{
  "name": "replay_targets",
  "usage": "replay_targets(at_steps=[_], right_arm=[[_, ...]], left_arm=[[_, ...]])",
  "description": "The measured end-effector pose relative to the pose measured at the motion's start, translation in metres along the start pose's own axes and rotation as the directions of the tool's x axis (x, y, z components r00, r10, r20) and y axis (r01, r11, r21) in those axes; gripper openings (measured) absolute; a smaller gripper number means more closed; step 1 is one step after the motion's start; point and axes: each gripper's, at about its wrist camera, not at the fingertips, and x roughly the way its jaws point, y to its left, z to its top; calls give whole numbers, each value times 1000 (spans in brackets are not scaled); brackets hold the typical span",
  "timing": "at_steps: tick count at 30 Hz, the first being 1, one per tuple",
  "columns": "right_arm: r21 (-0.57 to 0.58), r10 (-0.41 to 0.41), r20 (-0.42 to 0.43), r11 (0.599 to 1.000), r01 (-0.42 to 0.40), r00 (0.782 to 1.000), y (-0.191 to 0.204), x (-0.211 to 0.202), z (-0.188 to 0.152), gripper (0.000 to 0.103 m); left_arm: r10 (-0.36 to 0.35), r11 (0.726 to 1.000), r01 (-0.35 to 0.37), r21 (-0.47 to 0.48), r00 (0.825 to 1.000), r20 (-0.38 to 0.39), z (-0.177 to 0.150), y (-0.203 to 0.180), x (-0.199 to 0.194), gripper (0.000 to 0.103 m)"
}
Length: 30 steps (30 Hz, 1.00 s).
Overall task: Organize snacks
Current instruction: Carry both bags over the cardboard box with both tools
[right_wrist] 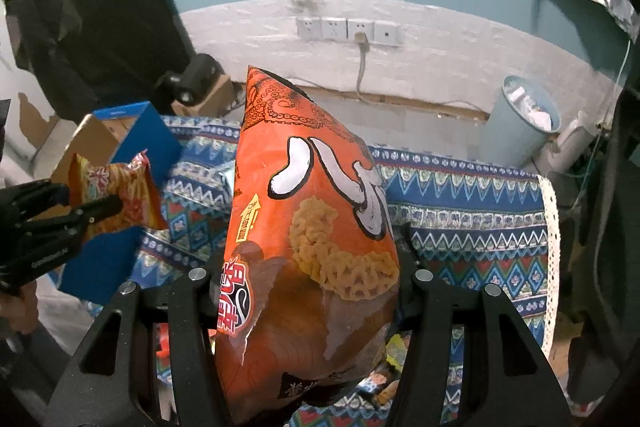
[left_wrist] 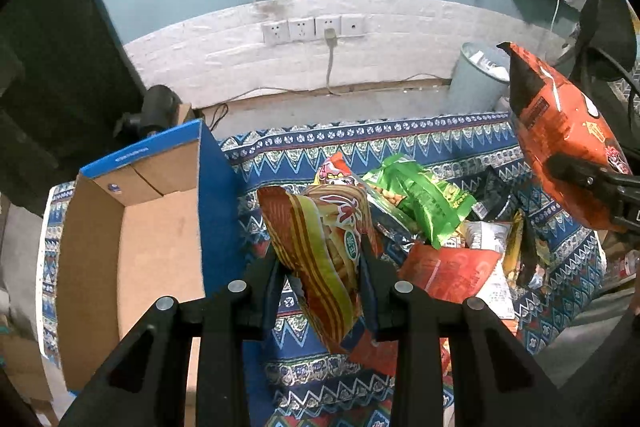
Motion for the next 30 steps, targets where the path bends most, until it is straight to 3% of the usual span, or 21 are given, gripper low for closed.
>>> replay_targets(at_steps=[15,30], right_arm=[[-27,26,18,999,-25,1000,20,-8,2,57],[-119,131,-9,984,-131,991,92,12,27,57]], left_arm=[[24,1000,-23,-8,998,61,-4,16,-30,34],[68,993,-61,-103,996,62,-20,76,-40,34]])
